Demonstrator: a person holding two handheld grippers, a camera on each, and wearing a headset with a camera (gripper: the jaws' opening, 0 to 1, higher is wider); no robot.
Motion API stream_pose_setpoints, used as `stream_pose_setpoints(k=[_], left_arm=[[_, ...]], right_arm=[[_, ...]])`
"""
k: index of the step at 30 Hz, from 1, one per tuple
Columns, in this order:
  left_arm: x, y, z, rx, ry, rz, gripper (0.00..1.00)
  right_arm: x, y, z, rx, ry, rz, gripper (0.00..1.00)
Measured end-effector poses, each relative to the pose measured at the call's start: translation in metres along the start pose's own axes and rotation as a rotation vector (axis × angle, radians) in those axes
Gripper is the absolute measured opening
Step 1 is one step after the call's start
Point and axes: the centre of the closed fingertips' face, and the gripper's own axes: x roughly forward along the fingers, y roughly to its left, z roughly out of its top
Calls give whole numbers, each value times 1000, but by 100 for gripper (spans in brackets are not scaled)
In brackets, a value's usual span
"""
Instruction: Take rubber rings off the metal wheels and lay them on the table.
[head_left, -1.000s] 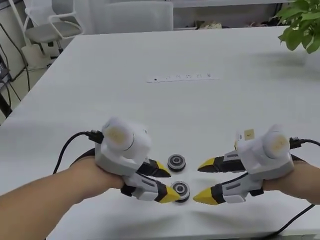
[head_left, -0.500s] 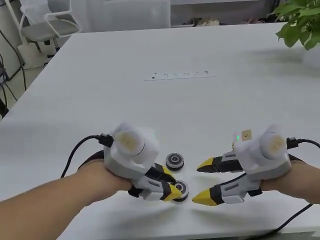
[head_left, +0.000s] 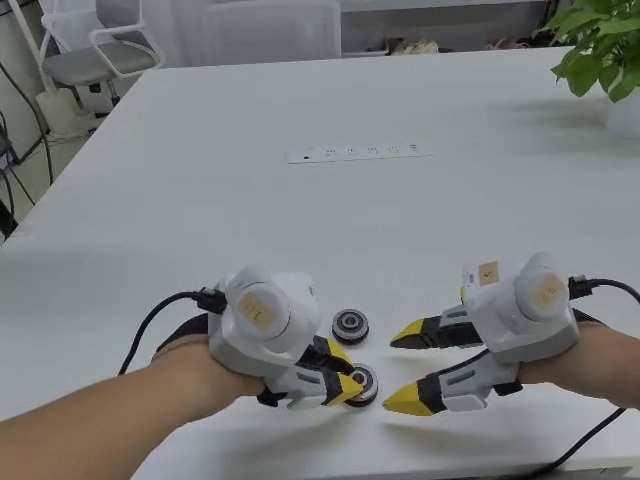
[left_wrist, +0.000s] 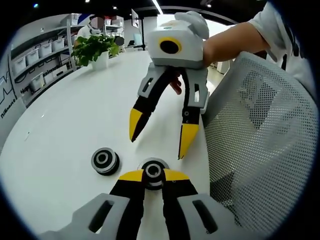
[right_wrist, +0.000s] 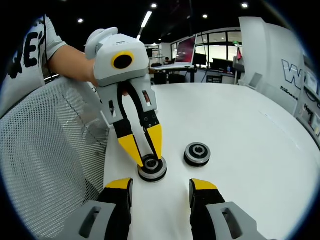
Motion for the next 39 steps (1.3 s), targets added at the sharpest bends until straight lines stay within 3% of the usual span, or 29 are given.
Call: stream_pose_setpoints(k=[10,19,27,39], left_arm=[[0,1,0,-11,-15,14,7],[0,1,0,-2,-20,16,7],[1,2,0,1,-21,18,7],[1,2,0,-2,-26,19,7]], right_arm=[[13,8,5,-12,9,53,39],[21,11,8,0,0,68,32],[27,12,4,-7,15,66,30],[24,12,3,-13,5,57,24]])
